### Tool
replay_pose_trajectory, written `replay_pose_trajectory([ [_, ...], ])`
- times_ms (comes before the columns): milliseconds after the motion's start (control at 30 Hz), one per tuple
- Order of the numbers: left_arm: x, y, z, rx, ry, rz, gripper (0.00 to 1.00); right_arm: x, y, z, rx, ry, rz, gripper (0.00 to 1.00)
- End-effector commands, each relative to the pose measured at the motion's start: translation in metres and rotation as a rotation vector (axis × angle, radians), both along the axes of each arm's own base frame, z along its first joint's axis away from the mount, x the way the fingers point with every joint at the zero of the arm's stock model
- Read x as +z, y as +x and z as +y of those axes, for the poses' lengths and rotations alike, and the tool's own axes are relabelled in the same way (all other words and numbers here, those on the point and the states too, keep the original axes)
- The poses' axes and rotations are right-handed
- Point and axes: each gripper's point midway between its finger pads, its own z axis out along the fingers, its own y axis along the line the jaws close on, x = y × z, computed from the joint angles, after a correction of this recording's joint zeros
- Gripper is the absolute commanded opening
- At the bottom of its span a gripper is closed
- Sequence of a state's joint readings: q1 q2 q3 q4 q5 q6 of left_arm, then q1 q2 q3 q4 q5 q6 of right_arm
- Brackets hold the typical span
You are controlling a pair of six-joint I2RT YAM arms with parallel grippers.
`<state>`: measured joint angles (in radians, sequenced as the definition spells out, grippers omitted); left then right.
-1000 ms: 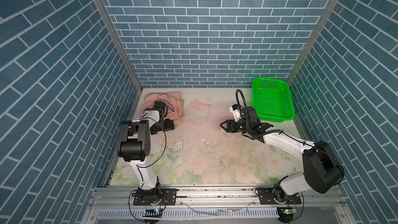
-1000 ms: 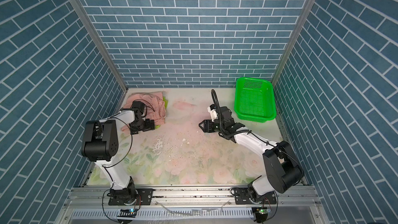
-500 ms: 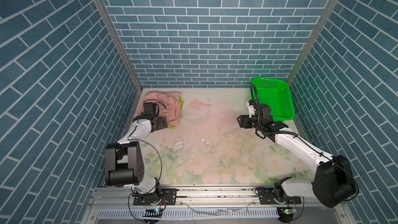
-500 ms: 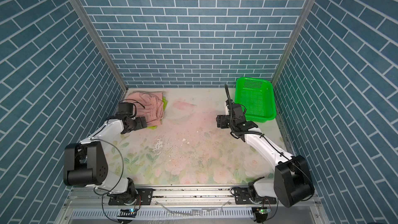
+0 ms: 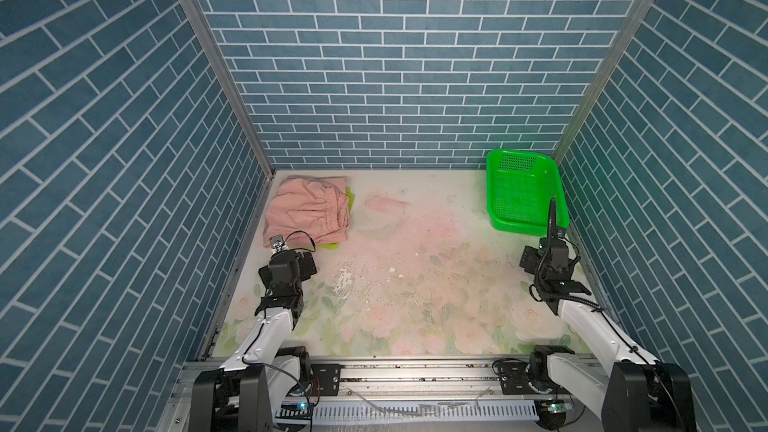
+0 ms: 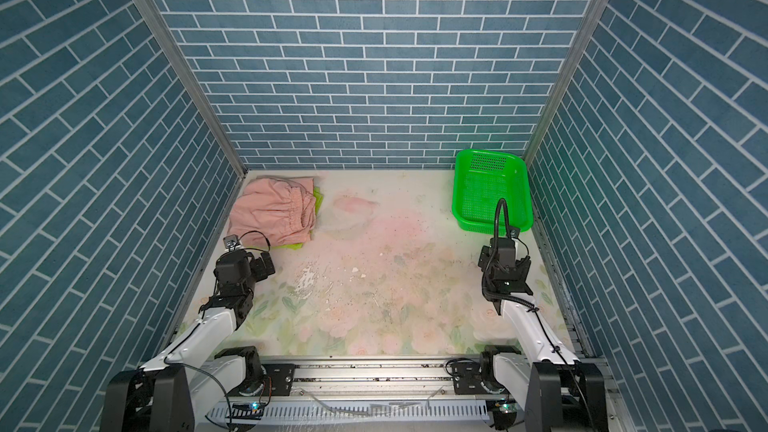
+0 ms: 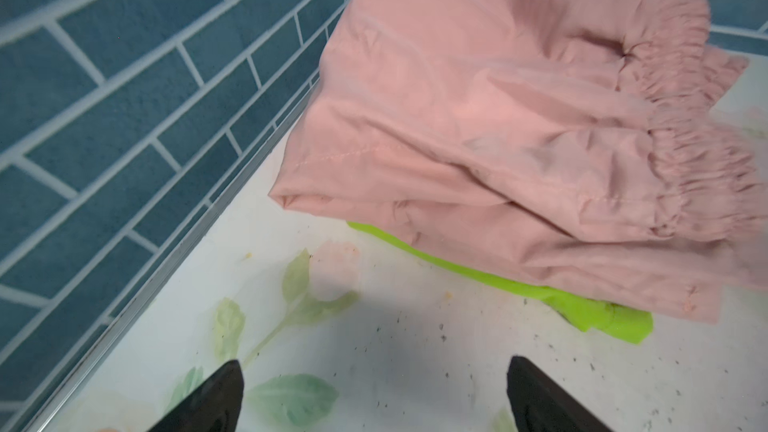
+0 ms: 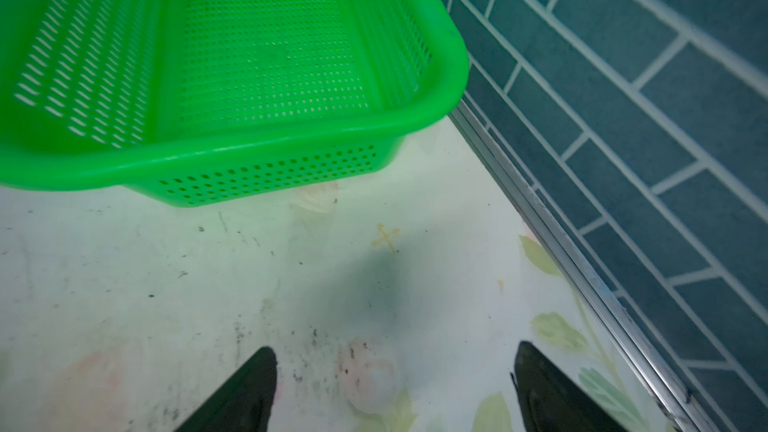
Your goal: Fold and stack the shorts
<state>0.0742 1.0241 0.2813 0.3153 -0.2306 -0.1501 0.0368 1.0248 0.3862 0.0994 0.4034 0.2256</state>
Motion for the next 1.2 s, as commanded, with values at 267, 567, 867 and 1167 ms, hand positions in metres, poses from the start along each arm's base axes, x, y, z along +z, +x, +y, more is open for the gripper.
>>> replay_pose_trajectory([
  [267,0.013,0.071,-0.026,-0.197,0.036,-0.167,1.0,0.016,0.061,0.027,0.23,-0.071,-0.339,0.89],
  [567,-0.007,0.087,-0.066,-0.359,0.132,-0.098,1.0,-0.012,0.086,0.042,0.331,-0.038,-0.238,0.99],
  [867,-0.008,0.087,-0.066,-0.36,0.13,-0.094,1.0,-0.014,0.088,0.04,0.333,-0.016,-0.231,0.99],
  [1167,-0.008,0.087,-0.066,-0.359,0.13,-0.096,1.0,-0.013,0.088,0.038,0.32,-0.018,-0.229,0.99],
])
